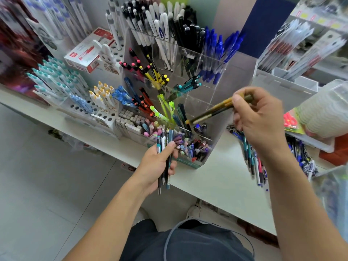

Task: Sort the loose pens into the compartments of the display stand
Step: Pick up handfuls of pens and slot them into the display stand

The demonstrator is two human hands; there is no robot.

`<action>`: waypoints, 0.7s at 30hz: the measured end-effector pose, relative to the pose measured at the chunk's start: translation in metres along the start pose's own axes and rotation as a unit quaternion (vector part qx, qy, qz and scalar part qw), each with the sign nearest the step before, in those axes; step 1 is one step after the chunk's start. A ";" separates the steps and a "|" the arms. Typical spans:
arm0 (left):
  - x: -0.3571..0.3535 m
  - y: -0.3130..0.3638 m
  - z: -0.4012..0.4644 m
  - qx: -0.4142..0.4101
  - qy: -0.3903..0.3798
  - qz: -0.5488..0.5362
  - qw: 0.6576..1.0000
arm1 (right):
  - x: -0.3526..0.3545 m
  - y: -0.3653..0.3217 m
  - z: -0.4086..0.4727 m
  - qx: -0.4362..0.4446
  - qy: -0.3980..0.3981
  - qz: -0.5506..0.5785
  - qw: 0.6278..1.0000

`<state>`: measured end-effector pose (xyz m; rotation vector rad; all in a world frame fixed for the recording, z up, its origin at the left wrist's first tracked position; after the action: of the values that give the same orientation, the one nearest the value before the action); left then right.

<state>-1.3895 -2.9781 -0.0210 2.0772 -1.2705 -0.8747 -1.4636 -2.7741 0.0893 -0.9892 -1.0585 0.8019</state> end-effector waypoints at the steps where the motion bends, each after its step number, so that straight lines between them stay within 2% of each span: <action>1: 0.001 0.000 0.000 -0.004 0.001 0.010 1.000 | -0.003 -0.006 0.003 0.060 0.015 -0.041 0.997; 3: 0.001 -0.001 0.000 -0.001 0.002 0.011 1.000 | -0.022 -0.010 0.005 0.137 0.005 -0.108 0.985; 6: -0.001 -0.002 0.000 -0.003 0.003 0.013 1.000 | -0.064 0.004 0.003 0.178 -0.070 -0.232 0.954; 9: -0.001 -0.002 -0.003 -0.039 0.016 0.040 0.998 | -0.094 0.023 0.003 0.157 -0.162 -0.362 0.904; 11: -0.001 -0.002 -0.005 -0.054 0.031 0.028 0.998 | -0.098 0.024 -0.001 0.137 -0.188 -0.402 0.885; 14: 0.000 0.000 -0.007 -0.070 0.045 0.003 0.996 | -0.084 0.015 -0.009 0.125 -0.118 -0.322 0.931; 15: 0.000 0.002 -0.008 -0.075 0.044 -0.001 0.996 | -0.078 0.012 -0.012 0.106 -0.124 -0.303 0.939; 18: 0.001 0.005 -0.011 -0.082 0.023 -0.014 0.996 | -0.070 0.009 -0.023 0.006 -0.235 -0.256 0.937; 21: 0.001 0.009 -0.011 -0.088 0.009 -0.024 0.996 | -0.066 0.013 -0.024 -0.108 -0.256 -0.127 0.952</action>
<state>-1.3857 -2.9813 -0.0080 1.9796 -1.0964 -0.9525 -1.4615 -2.8352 0.0512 -0.8172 -1.7158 0.7566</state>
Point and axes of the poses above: each hand's wrist, its own z-axis towards the middle knuckle, its own x-axis out of the back of the hand, y = z × x, the point moved 2 cm from there along z, towards the middle knuckle, and after that the axes turned 13 degrees about y, right-handed, at the moved point
